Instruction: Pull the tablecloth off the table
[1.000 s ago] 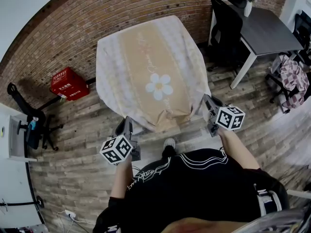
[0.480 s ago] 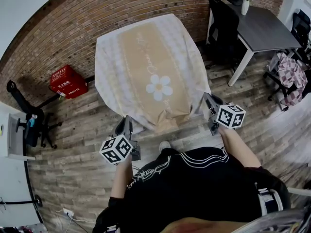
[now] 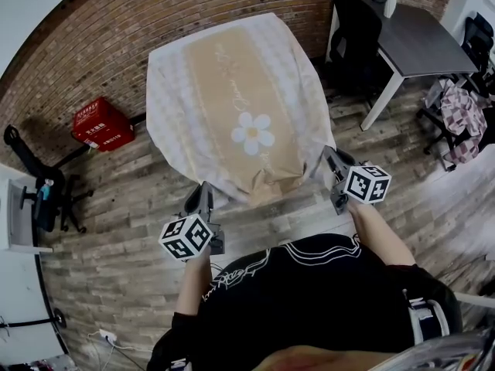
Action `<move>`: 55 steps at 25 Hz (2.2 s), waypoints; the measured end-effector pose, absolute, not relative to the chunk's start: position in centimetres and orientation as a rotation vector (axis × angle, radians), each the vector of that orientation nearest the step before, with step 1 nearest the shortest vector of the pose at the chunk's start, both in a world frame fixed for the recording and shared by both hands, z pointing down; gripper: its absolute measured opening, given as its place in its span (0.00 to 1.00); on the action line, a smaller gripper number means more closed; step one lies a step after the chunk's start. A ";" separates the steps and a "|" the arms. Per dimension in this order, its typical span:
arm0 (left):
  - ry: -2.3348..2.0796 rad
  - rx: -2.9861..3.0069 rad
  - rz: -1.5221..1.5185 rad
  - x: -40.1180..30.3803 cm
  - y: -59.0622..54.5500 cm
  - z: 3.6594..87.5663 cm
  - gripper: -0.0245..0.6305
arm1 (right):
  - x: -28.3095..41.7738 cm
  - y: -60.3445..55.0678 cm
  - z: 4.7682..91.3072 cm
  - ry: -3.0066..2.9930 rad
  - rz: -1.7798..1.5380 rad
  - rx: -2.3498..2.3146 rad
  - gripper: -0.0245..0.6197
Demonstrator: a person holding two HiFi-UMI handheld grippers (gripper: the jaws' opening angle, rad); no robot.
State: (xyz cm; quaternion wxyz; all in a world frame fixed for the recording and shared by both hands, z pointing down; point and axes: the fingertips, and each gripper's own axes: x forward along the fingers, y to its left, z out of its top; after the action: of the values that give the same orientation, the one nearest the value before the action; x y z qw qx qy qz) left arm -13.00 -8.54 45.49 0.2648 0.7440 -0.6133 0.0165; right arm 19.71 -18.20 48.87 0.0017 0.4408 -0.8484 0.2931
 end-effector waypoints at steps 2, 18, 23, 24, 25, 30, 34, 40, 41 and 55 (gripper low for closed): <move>-1.646 2.017 0.054 -13.2 -8.6 45.5 0.05 | 19.4 -18.0 48.8 -2.655 0.925 1.393 0.04; -1.631 2.035 0.066 -14.2 -4.3 43.8 0.05 | 19.5 -13.8 46.3 -2.663 0.950 1.476 0.04; -1.634 2.033 0.070 -14.4 -2.3 43.9 0.05 | 19.0 -11.9 46.3 -2.677 0.952 1.466 0.04; -1.635 2.033 0.072 -14.5 -1.9 43.9 0.05 | 18.9 -11.5 46.3 -2.681 0.955 1.466 0.04; -1.636 2.034 0.074 -14.7 -1.5 43.9 0.05 | 18.8 -11.1 46.3 -2.684 0.958 1.467 0.04; -1.634 2.038 0.080 -15.4 0.2 43.5 0.05 | 18.3 -9.4 45.7 -2.694 0.960 1.480 0.04; -1.625 2.045 0.081 -15.7 1.3 43.1 0.05 | 18.0 -8.0 45.4 -2.693 0.965 1.492 0.04; -1.605 2.063 0.082 -15.9 3.6 43.1 0.05 | 17.8 -5.1 45.5 -2.690 0.967 1.516 0.04; -1.602 2.066 0.082 -15.9 4.0 43.0 0.05 | 17.7 -4.6 45.5 -2.690 0.968 1.519 0.04; -1.565 2.100 0.097 -17.1 8.5 43.0 0.05 | 16.7 0.8 45.8 -2.679 0.976 1.567 0.04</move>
State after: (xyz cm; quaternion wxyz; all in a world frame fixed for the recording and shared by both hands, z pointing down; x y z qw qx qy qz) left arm -17.07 8.47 42.99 0.2574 0.7742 -0.5771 0.0358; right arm 16.69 0.76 45.81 -0.0558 0.4809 -0.8221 0.2996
